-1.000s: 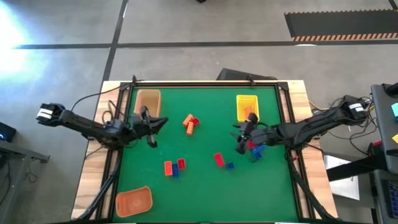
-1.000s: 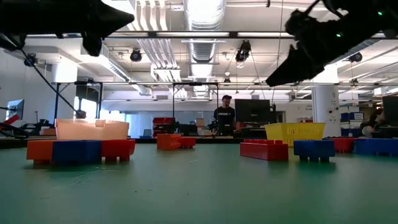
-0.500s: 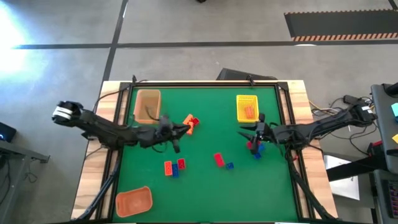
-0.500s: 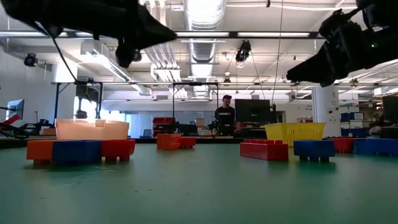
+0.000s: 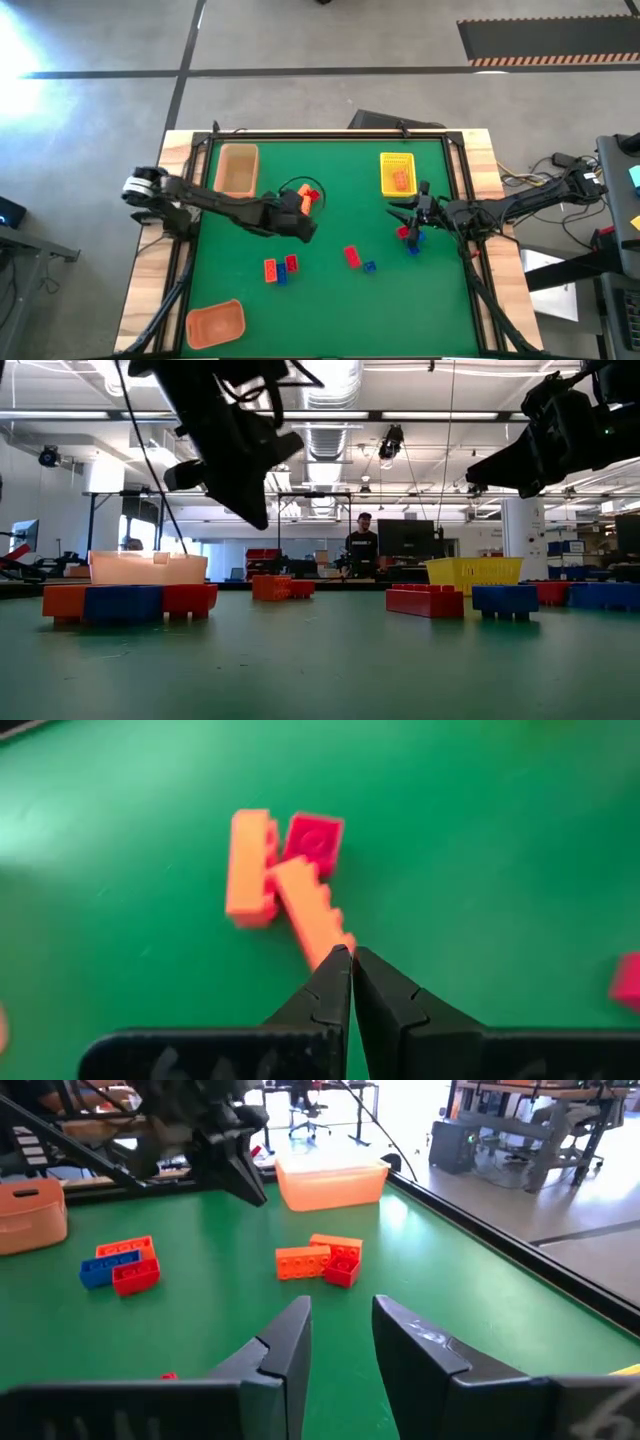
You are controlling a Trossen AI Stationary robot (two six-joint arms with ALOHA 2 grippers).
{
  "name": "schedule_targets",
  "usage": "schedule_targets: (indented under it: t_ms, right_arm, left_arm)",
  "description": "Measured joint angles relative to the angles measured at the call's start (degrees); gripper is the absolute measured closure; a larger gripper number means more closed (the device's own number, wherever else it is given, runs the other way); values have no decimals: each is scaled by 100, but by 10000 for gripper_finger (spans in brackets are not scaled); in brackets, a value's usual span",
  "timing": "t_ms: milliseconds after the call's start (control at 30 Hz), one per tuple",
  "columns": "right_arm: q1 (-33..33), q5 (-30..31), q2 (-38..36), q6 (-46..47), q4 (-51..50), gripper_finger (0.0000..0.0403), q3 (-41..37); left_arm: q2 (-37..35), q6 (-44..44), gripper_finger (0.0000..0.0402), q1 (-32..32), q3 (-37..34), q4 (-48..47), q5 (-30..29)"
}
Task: Sort & place blocks by color
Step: Put the orange game piece into the yellow bin
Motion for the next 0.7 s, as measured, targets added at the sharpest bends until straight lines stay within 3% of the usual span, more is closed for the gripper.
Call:
schedule_targets:
  t_ms: [167,333,700]
  right_arm:
    - [3,-2,0,0,-31,303,-13]
    - [22,-112,0,3,-26,307,-13]
    - [22,-127,0,-4,-17,306,-13]
  left_arm:
    - [538,-176,401,1,576,-419,2]
    - [646,-91,389,87,592,-412,153]
    - [952,-62,234,373,363,197,213]
